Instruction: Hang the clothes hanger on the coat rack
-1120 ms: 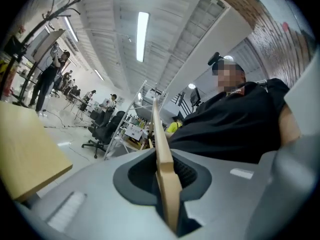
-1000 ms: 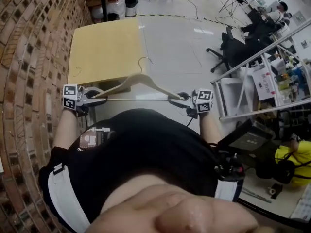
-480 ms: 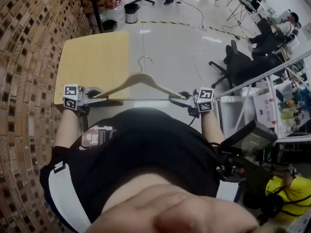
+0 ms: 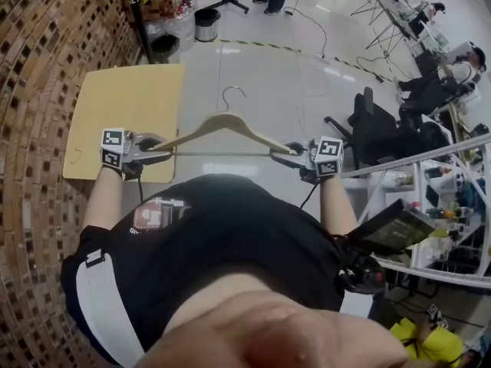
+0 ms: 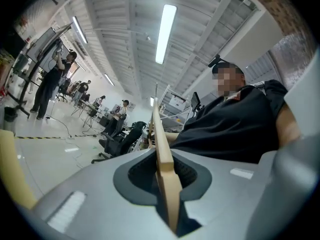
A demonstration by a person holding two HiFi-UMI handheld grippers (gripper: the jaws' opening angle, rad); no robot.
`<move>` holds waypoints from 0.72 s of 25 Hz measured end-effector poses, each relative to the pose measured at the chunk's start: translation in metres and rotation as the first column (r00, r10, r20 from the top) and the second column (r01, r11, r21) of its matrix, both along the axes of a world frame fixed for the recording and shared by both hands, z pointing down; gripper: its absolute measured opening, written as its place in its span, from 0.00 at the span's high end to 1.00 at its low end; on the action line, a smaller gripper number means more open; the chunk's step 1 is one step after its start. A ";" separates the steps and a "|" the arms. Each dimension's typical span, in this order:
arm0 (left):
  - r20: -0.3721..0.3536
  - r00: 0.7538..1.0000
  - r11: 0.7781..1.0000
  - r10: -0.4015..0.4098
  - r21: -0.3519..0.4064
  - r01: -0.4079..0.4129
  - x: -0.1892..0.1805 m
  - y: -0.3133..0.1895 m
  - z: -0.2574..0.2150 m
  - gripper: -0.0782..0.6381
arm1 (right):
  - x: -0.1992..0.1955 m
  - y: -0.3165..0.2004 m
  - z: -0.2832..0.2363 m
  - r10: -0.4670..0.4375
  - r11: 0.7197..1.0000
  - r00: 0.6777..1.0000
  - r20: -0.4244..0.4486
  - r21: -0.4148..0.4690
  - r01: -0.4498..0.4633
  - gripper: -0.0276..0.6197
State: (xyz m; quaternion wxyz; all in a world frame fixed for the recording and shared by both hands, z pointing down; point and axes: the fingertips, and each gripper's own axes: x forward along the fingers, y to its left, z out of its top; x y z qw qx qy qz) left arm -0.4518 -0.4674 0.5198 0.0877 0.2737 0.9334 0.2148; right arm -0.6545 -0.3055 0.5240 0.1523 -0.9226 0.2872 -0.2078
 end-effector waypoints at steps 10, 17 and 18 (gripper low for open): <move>0.003 1.000 0.999 -0.006 -0.050 0.006 0.112 0.138 0.010 0.82 | 0.111 0.138 0.001 -0.003 0.999 1.000 0.017 -0.045 0.004 0.88; 0.002 0.999 0.998 -0.043 -0.054 0.043 0.201 0.218 -0.001 0.82 | 0.207 0.228 -0.009 -0.051 0.998 0.999 0.019 -0.042 0.051 0.88; -0.001 0.998 0.997 -0.063 -0.055 0.063 0.212 0.225 -0.001 0.82 | 0.221 0.238 -0.009 -0.067 0.997 0.998 0.019 -0.041 0.068 0.88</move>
